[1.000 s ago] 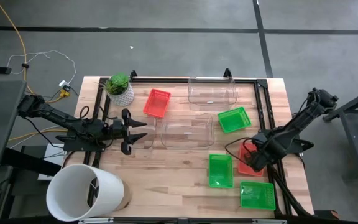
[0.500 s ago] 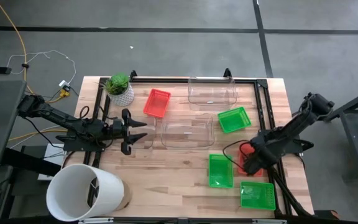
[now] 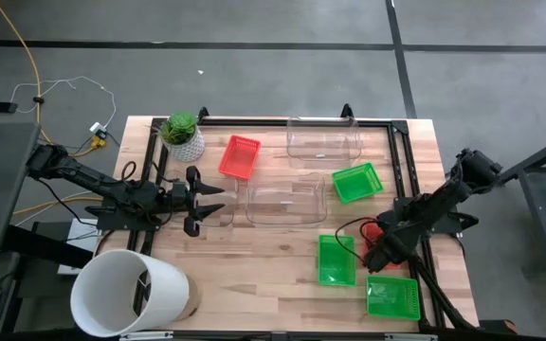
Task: Stack baskets by color
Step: Stack the bottom orange bin on the top orange bins
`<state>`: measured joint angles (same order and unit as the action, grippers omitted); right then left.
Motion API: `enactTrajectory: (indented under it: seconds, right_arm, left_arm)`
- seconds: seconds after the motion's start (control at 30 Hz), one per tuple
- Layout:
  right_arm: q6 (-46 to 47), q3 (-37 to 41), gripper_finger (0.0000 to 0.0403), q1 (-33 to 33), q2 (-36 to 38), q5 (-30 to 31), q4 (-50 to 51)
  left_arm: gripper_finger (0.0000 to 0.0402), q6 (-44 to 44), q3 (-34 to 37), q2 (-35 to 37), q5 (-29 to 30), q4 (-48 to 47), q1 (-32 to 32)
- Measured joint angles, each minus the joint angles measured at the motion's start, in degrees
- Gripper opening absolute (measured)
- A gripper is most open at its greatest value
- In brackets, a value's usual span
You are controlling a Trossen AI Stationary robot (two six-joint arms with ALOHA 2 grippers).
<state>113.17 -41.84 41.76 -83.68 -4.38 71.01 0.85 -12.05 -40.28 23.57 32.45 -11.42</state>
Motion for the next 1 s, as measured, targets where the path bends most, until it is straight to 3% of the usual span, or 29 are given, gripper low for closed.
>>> enactTrajectory:
  seconds: [0.27,0.47,0.57,0.73,1.0]
  right_arm:
    - [-0.10,-0.76,0.0016,0.00,1.31,0.46,5.28]
    - [-0.33,-8.29,0.0006,-0.11,3.75,3.02,17.10]
    - [0.15,-14.04,0.0004,-0.11,5.24,8.88,19.13]
    - [-1.94,-23.91,0.0002,-0.82,6.10,23.80,18.87]
    - [-16.12,-38.02,0.0001,-6.97,2.26,46.43,18.98]
  left_arm:
    - [0.0184,0.00,0.00,-0.01,-0.02,0.10,0.00]
    - [0.0184,-0.01,0.00,-0.01,-0.02,0.37,0.00]
    - [0.0184,-0.01,0.00,-0.01,-0.02,0.39,0.00]
    - [0.0184,-0.01,0.00,-0.01,-0.04,0.51,0.00]
    - [0.0184,2.68,-0.02,-0.01,-0.07,2.99,0.02]
